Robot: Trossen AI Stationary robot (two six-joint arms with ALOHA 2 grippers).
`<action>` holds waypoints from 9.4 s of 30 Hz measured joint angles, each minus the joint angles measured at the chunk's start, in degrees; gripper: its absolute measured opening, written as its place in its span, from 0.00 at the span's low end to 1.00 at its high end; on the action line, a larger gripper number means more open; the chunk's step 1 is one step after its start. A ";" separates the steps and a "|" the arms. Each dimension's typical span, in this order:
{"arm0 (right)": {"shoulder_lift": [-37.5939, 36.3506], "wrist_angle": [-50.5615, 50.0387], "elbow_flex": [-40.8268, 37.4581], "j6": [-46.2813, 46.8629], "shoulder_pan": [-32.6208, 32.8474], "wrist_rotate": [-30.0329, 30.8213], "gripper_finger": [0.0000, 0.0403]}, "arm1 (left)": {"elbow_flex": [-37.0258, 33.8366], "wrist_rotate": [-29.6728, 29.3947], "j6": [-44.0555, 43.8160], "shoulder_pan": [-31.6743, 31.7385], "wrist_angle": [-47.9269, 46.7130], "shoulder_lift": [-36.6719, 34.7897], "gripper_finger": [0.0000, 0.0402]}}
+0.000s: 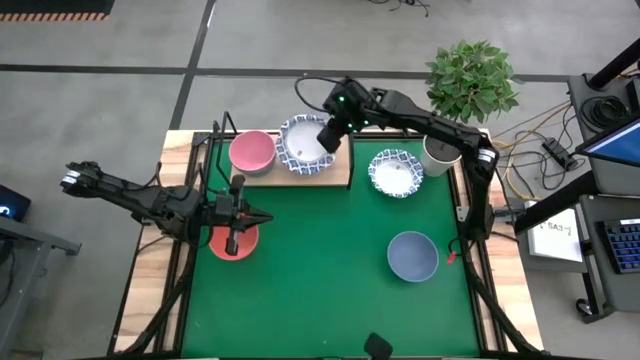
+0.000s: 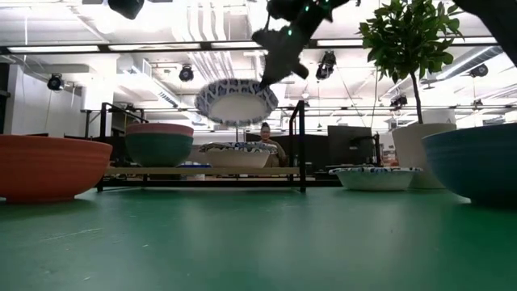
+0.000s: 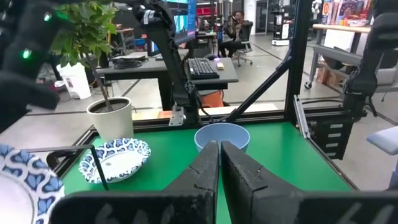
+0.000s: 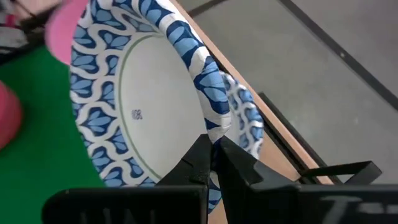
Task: Place and stack bowls onto a shelf
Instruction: Stack the white bowl on top of the white bowls on the shelf, then stack the orange bowl on top of the pink bowl on the shelf, then stack the white bowl on top of the white bowls on the shelf
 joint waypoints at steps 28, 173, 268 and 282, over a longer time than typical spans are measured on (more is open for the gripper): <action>5.46 3.67 0.34 -3.92 -1.95 5.44 0.28 | -0.04 0.02 0.24 0.00 -0.88 0.09 0.00; -46.36 45.10 -73.60 -13.49 27.35 -0.10 0.03 | 53.02 -2.45 6.61 38.03 -82.30 42.95 0.00; -24.33 12.37 -63.29 -11.90 9.70 11.07 0.38 | 7.39 0.52 -5.29 13.35 -17.81 14.73 0.20; -24.26 16.34 -66.12 -11.87 6.58 6.54 0.10 | 7.37 0.33 -4.42 13.35 -16.96 14.71 0.20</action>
